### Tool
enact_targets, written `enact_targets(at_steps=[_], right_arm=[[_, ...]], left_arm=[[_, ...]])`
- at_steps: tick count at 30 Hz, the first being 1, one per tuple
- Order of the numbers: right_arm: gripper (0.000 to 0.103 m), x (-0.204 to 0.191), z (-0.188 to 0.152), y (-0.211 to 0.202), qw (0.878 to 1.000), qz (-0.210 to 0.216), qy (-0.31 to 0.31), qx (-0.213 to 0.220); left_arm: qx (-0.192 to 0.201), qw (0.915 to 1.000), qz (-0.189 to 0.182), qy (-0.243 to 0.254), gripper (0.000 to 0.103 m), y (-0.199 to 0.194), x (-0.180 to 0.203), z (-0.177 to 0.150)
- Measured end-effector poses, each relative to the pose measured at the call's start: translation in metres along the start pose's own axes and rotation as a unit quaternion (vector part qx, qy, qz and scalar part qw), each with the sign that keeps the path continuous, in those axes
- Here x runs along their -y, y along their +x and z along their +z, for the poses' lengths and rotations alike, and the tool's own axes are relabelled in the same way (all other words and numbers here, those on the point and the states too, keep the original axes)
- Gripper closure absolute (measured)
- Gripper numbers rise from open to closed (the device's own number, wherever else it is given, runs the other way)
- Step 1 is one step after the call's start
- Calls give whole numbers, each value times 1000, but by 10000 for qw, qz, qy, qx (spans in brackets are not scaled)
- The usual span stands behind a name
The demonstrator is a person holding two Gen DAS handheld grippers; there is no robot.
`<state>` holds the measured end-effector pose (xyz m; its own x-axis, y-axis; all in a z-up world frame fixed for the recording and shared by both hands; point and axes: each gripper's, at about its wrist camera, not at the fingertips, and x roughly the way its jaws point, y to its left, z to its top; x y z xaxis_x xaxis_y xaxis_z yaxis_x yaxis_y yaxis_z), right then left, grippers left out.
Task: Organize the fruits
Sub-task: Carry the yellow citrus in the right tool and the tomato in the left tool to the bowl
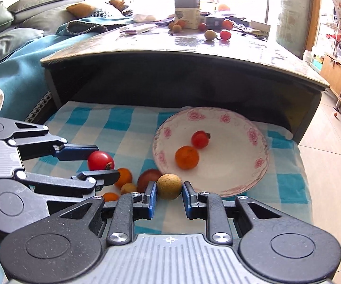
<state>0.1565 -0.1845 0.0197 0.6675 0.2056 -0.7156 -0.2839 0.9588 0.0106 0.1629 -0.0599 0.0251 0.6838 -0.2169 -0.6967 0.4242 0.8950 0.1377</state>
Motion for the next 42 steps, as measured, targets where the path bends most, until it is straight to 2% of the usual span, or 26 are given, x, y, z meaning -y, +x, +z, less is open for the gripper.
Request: enact_targets(at_steps=[26,42], right_arm=[[86,45,27,35,9993,-280,240,21],[85,59,26,64,9988,-380,274,-112]], left_arm=[[78,9998,81,137,60,50,13,46],[-51,9998,114,131,60,83,17,50]])
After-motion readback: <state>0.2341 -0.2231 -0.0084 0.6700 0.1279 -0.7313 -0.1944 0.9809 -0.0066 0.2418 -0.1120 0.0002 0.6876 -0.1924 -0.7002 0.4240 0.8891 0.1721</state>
